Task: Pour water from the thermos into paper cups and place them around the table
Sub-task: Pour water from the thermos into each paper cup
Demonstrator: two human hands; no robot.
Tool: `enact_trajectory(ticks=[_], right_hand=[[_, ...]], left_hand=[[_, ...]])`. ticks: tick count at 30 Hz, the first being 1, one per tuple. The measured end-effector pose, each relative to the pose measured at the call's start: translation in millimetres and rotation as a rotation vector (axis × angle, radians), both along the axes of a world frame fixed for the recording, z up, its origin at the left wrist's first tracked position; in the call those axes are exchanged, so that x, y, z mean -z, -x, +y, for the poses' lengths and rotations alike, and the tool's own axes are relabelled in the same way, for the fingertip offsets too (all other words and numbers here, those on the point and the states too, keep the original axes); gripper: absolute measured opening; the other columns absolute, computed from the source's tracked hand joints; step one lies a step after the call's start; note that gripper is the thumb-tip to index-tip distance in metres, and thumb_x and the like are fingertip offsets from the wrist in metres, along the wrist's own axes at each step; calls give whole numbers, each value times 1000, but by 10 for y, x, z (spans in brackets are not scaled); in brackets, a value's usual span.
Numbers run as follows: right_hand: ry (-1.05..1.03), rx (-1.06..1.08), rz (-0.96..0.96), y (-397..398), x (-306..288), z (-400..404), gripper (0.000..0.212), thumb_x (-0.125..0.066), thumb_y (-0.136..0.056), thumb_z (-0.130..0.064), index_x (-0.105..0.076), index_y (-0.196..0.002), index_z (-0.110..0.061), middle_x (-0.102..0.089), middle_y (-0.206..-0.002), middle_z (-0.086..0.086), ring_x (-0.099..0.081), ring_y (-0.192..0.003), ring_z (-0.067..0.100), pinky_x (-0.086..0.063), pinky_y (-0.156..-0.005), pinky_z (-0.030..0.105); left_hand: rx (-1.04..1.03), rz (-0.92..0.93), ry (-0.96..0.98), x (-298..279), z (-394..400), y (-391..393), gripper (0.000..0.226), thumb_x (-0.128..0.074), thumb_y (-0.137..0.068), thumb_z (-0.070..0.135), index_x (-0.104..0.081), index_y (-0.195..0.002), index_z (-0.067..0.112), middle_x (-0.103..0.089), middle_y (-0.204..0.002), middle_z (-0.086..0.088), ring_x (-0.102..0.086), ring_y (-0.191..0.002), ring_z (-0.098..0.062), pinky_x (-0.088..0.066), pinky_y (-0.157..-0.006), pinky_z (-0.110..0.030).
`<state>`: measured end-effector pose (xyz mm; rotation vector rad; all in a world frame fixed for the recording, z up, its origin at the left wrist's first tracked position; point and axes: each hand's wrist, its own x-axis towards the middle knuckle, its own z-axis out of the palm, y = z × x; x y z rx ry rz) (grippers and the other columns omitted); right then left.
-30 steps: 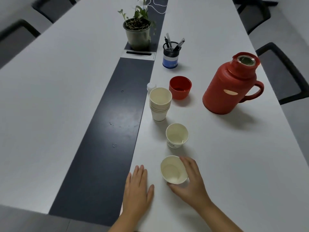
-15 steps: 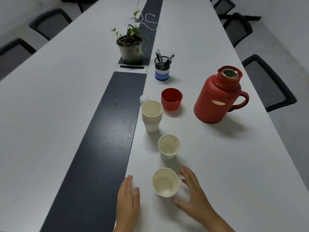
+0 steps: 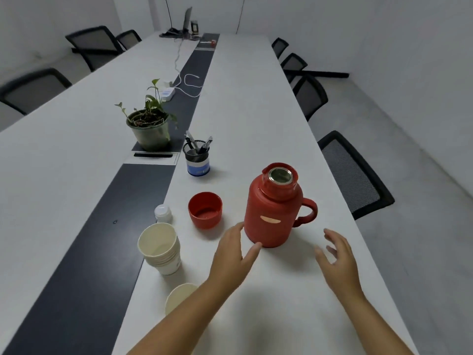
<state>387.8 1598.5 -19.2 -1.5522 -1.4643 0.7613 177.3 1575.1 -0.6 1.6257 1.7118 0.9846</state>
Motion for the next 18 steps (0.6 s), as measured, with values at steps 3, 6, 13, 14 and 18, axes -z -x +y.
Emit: enact_trajectory(ticks=[3,6,13,14,18], right_hand=[[54,-8,65,-72,-15,504,49,-61,-82,-3,-43,-127,-9,-40,-121,-4,-43,-109,13,-35,-98,30],[113,-95,86,-90,65,874,46,-60,-81,-1,-45,-123,-10,-43,-113,-4,-45,-104,13,-36,-95,27],[259,-234,179,-105,232,1347,32,-57,-76,6,-46,-55,-14,-47,-56,5,-60,-76,49,-48,-66,40],[262,-224,205,-91,222,1340,35,-56,-74,9,-46,-50,-14,-45,-53,3,-60,-72,49,-52,-68,51],[235,-134,242,-94,268,1118,32,-57,-70,13,-43,-46,-5,-37,-49,7,-43,-56,26,-46,-63,63]], left_hand=[[-54,-86,109,39,427,-178,76,-68,-77,36,-29,-138,14,-43,-135,4,-40,-123,-11,-29,-93,-12],[-6,-168,49,35,747,-249,71,-82,-62,29,-38,-117,34,-41,-109,31,-46,-102,8,-31,-75,8],[95,-250,64,154,1068,-255,94,-81,-43,24,-25,-117,43,-40,-120,21,-40,-108,22,-34,-81,3],[107,-262,74,146,1076,-263,95,-80,-41,27,-25,-117,42,-39,-120,20,-41,-107,22,-35,-81,3],[117,-308,104,131,1023,-296,92,-77,-40,30,-30,-119,34,-45,-120,13,-47,-105,17,-37,-81,0]])
